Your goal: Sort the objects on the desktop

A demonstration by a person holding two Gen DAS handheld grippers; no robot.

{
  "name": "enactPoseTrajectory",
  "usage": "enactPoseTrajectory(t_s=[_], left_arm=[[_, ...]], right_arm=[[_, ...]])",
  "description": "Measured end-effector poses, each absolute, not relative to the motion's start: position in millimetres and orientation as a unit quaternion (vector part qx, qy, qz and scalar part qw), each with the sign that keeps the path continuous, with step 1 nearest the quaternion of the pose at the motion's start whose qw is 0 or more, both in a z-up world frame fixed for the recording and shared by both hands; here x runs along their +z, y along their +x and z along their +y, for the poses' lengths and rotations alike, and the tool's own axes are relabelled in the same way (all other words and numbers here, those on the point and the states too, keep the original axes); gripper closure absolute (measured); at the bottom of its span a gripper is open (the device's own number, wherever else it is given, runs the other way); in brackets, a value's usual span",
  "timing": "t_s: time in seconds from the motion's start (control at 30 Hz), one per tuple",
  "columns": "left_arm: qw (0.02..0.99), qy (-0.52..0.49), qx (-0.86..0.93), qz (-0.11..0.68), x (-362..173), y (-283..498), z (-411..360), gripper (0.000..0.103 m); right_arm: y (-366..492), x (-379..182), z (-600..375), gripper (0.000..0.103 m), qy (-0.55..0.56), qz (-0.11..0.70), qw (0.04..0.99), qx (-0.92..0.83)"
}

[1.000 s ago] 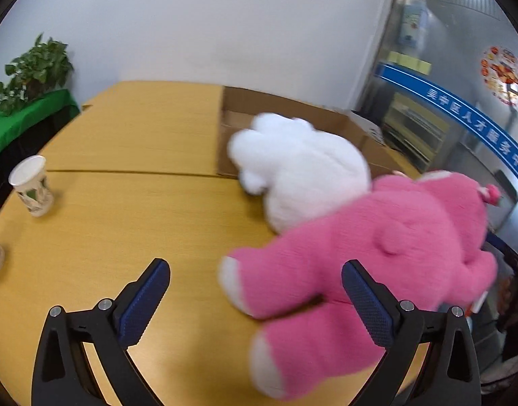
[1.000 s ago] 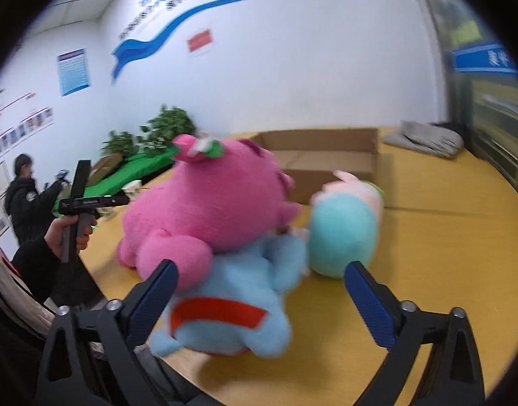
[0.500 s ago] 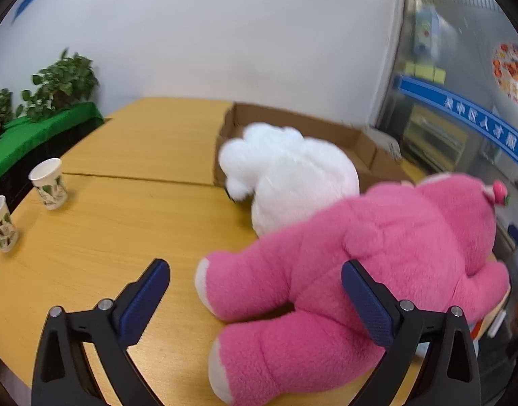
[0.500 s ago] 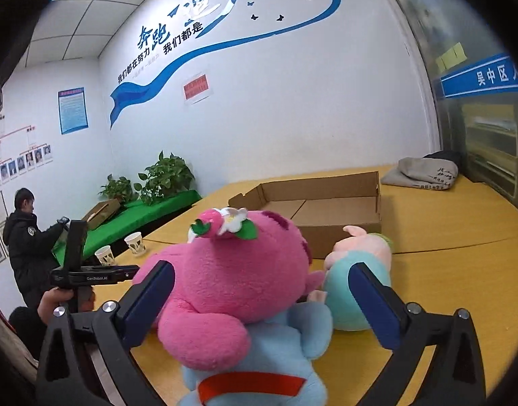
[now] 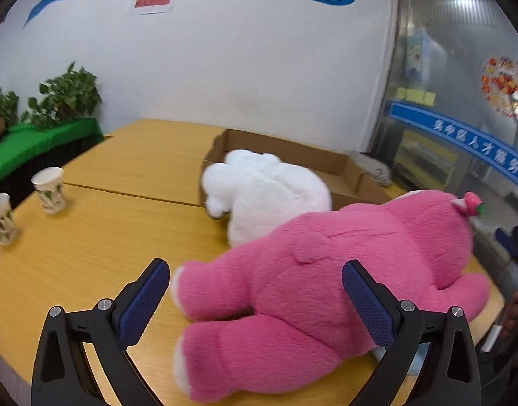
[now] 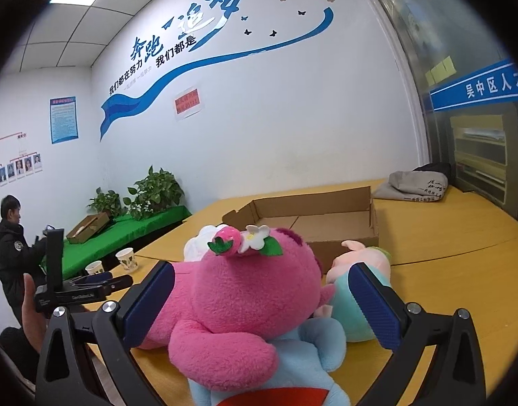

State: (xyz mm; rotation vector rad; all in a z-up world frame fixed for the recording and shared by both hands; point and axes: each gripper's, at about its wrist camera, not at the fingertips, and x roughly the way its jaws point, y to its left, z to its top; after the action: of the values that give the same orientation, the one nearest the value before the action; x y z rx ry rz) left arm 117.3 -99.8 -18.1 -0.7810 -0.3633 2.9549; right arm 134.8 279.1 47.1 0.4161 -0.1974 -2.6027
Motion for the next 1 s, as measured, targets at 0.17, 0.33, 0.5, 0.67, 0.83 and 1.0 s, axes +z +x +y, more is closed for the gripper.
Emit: enactPoseTrajectory(t_s=[0.17, 0.33, 0.5, 0.67, 0.83, 1.0], left_arm=[[0.035, -0.265, 0.960, -0.086, -20.5, 115.1, -92.1, 0.003], [0.067, -0.306, 0.944, -0.098, -26.4, 102.7, -98.6, 0.102], [0.010, -0.276, 0.954, -0.114, -22.2, 105.3, -110.7, 0.004], [0.032, -0.267, 0.956, -0.114, -20.6, 103.8, -118.3, 0.002], [0.080, -0.327, 0.934, -0.116, -40.0, 92.2, -117.1, 0.103], [0.083, -0.321, 0.936, -0.116, -42.9, 96.5, -115.3, 0.077]], right_arm=[[125.5, 39.4, 282.5, 0.010, 0.212, -0.055, 0.261, -0.940], [109.8, 28.8, 287.3, 0.103, 0.264, -0.042, 0.227, -0.937], [111.7, 34.8, 287.8, 0.048, 0.235, -0.046, 0.235, -0.942], [108.3, 36.3, 279.6, 0.013, 0.229, -0.026, 0.248, -0.941], [102.6, 40.9, 278.4, 0.076, 0.237, -0.042, 0.296, -0.924], [95.8, 38.7, 265.0, 0.095, 0.244, -0.001, 0.285, -0.927]])
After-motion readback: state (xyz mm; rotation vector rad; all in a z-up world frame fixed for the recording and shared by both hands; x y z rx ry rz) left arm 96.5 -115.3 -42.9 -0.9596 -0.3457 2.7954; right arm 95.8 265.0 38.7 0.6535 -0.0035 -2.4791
